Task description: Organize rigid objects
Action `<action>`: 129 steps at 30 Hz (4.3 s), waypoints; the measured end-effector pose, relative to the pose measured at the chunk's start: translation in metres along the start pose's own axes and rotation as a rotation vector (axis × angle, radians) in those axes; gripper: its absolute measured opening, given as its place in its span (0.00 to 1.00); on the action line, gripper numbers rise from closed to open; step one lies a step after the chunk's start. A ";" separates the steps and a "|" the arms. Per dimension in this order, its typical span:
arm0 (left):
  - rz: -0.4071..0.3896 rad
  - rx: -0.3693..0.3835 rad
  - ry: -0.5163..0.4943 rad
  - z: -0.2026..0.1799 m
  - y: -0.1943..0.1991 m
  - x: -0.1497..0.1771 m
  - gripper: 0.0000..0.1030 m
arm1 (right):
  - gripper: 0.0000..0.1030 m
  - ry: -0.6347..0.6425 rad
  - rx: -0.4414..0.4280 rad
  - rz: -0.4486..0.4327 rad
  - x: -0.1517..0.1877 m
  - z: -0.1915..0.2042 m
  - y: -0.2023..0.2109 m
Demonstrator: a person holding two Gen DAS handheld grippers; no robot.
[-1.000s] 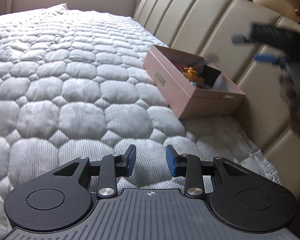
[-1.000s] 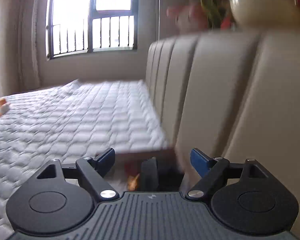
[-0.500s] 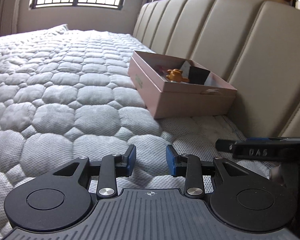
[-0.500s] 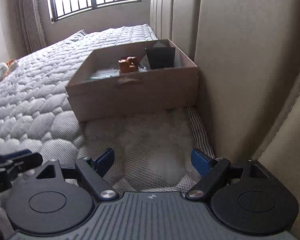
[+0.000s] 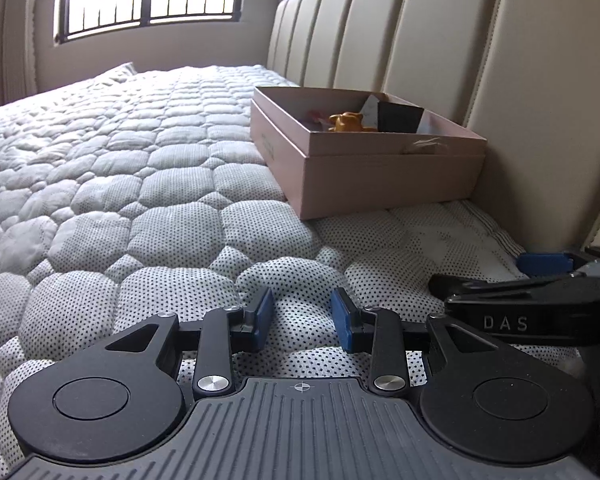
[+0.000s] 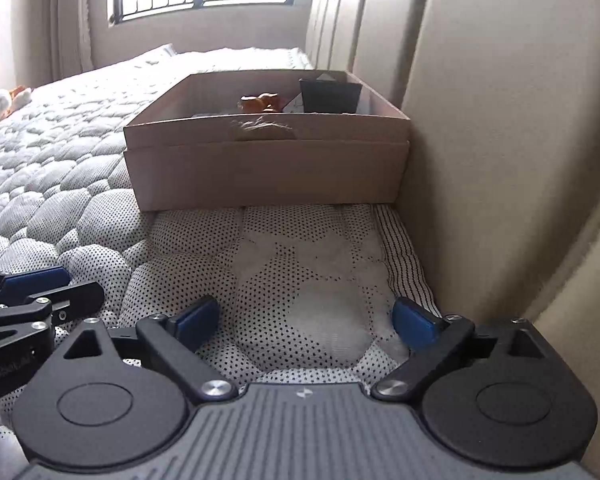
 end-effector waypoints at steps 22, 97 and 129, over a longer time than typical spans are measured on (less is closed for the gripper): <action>-0.001 -0.008 -0.002 0.000 0.001 0.002 0.36 | 0.96 0.021 0.018 -0.075 0.014 0.004 0.001; 0.002 -0.019 -0.017 -0.001 0.002 0.002 0.34 | 0.97 0.021 0.019 -0.076 0.015 0.004 0.001; 0.002 -0.019 -0.019 0.000 0.002 0.002 0.34 | 0.97 0.021 0.019 -0.076 0.014 0.004 0.001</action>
Point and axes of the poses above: each gripper's, at about its wrist camera, not at the fingertips, and y roughly against the way its jaws point, z to its left, x to its underside, the point moved 1 cm from there along -y, roughly the way its jaws point, and after that the axes turned 3 degrees about -y, right-handed, at the moved point
